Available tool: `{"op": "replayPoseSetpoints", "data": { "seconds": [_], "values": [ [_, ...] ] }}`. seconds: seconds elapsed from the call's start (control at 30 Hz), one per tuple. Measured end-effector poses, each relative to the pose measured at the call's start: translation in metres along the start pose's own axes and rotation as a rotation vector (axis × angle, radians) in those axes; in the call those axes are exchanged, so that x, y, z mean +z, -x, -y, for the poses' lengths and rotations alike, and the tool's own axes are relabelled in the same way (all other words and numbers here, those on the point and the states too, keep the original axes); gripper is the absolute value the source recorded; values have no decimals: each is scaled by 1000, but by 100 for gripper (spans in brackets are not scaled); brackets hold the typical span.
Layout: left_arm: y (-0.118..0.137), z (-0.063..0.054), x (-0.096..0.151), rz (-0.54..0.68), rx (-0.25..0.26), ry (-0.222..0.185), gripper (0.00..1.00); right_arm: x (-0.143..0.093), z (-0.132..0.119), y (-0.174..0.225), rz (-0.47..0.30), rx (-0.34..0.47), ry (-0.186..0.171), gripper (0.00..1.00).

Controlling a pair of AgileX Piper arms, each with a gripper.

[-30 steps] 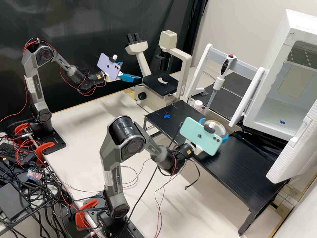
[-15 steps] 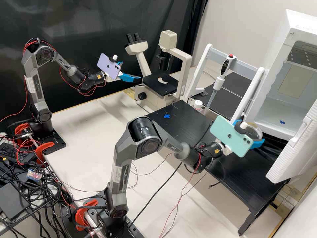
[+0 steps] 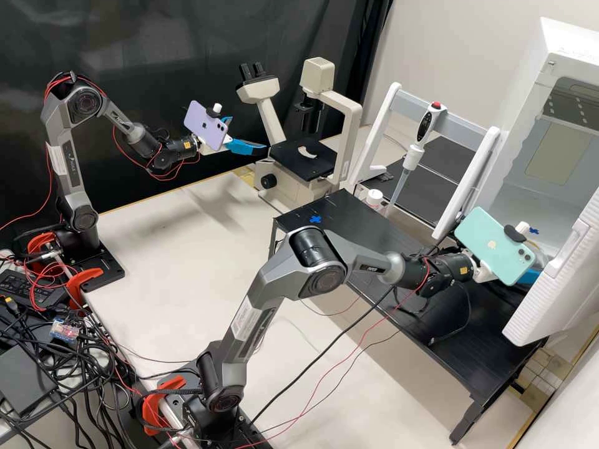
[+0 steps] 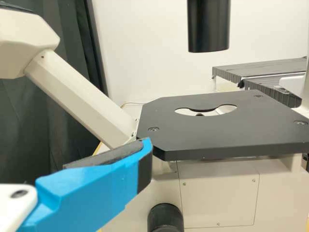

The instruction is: Move the petri dish to the incubator

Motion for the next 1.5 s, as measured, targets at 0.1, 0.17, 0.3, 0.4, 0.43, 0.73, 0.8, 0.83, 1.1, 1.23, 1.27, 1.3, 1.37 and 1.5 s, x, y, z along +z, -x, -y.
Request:
{"op": "replayPoseSetpoints", "data": {
  "seconds": [0.1, 0.17, 0.3, 0.4, 0.43, 0.73, 0.8, 0.83, 1.1, 1.23, 1.27, 1.3, 1.37, 1.5],
  "values": [
    [0, 0, 0, 0, 0, 0, 100, -6, 0, -14, 5, -1, 3, 0],
    [0, 0, 0, 0, 0, 0, 100, -10, 2, -22, 10, -8, 8, 0],
    [0, 0, 0, 0, 0, 0, 100, -20, 7, -40, 9, -29, 27, 0],
    [0, 0, 0, 0, 0, 0, 100, -27, 13, -50, 7, -46, 52, 0],
    [0, 0, 0, 0, 0, 0, 100, -29, 14, -54, 4, -47, 56, 0],
    [0, 0, 0, 0, 0, 0, 100, -37, 27, -75, -17, -88, 72, 0],
    [0, 0, 0, 0, 0, 0, 100, -39, 30, -79, -18, -94, 73, 0],
    [0, 0, 0, 0, 0, 0, 100, -40, 30, -81, -18, -94, 72, 0],
    [0, 0, 0, 0, 0, 0, 100, -39, 38, -93, -3, -103, 69, 100],
    [0, 0, 0, 0, 0, 0, 100, -36, 41, -97, 14, -112, 72, 100],
    [0, 0, 0, 0, 0, 0, 100, -36, 41, -97, 17, -113, 75, 100],
    [0, 0, 0, 0, 0, 0, 100, -36, 41, -98, 16, -111, 80, 100],
    [0, 0, 0, 0, 0, 0, 100, -37, 41, -97, 20, -114, 81, 100],
    [0, 0, 0, 0, 0, 0, 100, -37, 42, -97, 20, -113, 76, 100]
  ]
}}
